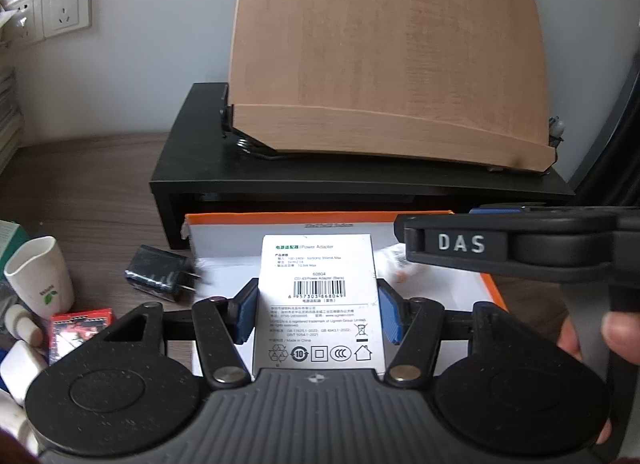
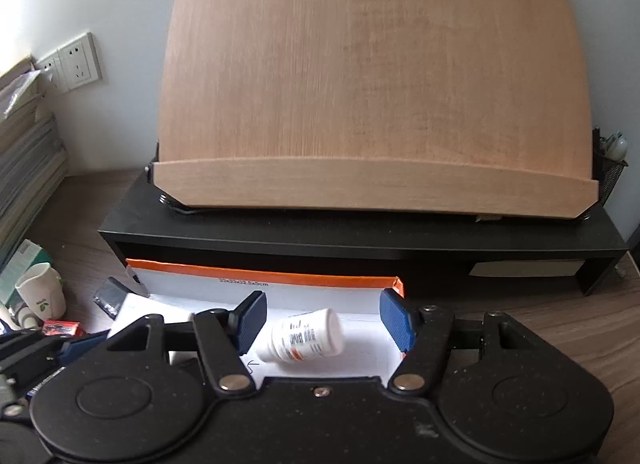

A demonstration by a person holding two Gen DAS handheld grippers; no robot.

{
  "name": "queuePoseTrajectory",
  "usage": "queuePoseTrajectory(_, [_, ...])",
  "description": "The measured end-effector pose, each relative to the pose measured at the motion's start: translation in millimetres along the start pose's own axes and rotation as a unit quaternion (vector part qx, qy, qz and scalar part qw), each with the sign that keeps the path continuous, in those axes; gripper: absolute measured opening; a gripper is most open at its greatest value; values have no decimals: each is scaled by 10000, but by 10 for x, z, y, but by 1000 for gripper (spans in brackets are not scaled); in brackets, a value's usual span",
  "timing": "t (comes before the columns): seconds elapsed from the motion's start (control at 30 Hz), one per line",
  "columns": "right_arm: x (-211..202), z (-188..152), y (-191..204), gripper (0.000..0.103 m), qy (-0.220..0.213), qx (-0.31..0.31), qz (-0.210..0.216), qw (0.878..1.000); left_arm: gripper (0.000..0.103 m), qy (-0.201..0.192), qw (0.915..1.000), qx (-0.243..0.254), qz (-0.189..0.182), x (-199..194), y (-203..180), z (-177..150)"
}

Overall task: Organize rigid objects
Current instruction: 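Open right tool dropping the pill bottle while left tool releases the adapter box, then move both tools back toward the blue tin and white diffuser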

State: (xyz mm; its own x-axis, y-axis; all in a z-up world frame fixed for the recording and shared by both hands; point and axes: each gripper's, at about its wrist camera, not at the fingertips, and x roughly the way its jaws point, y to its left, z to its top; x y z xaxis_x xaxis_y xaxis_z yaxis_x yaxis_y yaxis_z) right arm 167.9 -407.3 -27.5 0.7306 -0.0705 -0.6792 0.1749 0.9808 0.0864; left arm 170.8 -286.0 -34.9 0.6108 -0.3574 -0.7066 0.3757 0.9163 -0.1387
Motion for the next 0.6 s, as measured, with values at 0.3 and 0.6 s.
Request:
queuePoseTrajectory(0.3, [-433, -17, -67, 79, -203, 174, -163, 9995, 80, 92, 9998, 15, 192, -274, -73, 5])
queuePoseTrajectory(0.6, [-800, -231, 53, 83, -193, 266, -210, 9992, 89, 57, 9992, -266, 307, -693, 140, -108])
